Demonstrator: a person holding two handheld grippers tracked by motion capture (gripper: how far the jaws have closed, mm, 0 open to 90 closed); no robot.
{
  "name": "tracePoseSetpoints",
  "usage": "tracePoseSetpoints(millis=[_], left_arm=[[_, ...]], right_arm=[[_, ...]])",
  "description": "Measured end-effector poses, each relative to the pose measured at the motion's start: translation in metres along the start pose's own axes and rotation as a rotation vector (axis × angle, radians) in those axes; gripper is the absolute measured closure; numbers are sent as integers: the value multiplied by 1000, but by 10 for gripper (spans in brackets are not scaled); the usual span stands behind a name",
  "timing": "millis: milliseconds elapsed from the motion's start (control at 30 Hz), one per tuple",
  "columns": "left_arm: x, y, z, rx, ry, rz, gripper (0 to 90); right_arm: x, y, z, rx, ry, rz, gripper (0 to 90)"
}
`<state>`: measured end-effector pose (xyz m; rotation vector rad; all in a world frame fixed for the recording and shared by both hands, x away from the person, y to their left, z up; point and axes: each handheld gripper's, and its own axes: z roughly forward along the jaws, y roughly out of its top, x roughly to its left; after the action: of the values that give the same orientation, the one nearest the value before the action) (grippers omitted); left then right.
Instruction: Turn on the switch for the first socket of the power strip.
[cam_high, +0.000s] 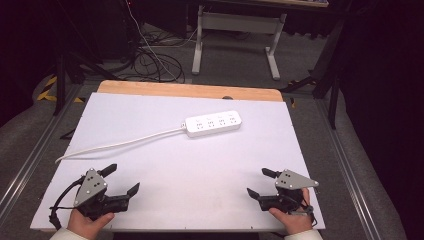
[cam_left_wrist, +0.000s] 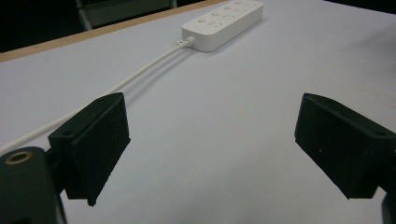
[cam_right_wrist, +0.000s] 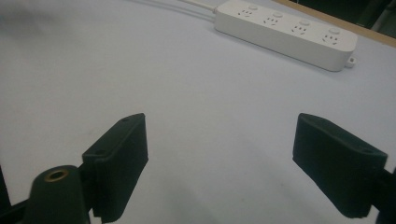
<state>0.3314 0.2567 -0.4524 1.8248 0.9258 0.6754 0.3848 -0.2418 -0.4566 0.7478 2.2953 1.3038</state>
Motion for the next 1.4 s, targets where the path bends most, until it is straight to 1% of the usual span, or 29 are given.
tracePoseSetpoints(millis=[33, 67, 167, 233, 567, 700, 867, 900, 967, 1000, 1033, 1167, 1333, 1367, 1400], left_arm=[[0, 0, 0, -5, 5, 10, 110], [0, 0, 0, -5, 5, 10, 110], [-3, 1, -1, -16, 11, 41, 110], [-4, 1, -2, -17, 17, 47, 110], [-3, 1, -3, -17, 19, 33, 117], [-3, 1, -3, -16, 25, 38, 118], [-3, 1, -3, -17, 29, 43, 118], [-3, 1, -3, -17, 29, 43, 118], [-3, 1, -4, -20, 34, 39, 119], [-3, 0, -4, -20, 31, 32, 119], [-3, 0, -4, -19, 31, 36, 120], [-2, 0, -4, -19, 32, 35, 121], [-3, 0, -4, -21, 32, 32, 122], [-3, 0, -4, -21, 32, 32, 122], [-2, 1, -4, -21, 31, 35, 122]], right_arm=[[0, 0, 0, 1, 0, 0, 196], [0, 0, 0, 1, 0, 0, 196], [0, 1, -1, -5, -6, -4, 198], [0, 1, -2, -9, -9, -1, 200], [-2, 2, -1, -6, -6, 8, 205], [-1, 3, 0, 6, -11, 4, 219], [-2, 7, 1, 19, 3, 4, 250], [-2, 7, 1, 29, 5, 11, 269], [-5, 9, 2, 64, 6, 21, 277], [-5, 9, 2, 73, 5, 23, 285], [-6, 10, 1, 77, 8, 26, 290], [-9, 17, -2, 59, 15, 42, 299], [-12, 32, -4, 59, 28, 36, 301], [-12, 32, -4, 59, 28, 36, 301], [-13, 38, -4, 51, 33, 32, 306]])
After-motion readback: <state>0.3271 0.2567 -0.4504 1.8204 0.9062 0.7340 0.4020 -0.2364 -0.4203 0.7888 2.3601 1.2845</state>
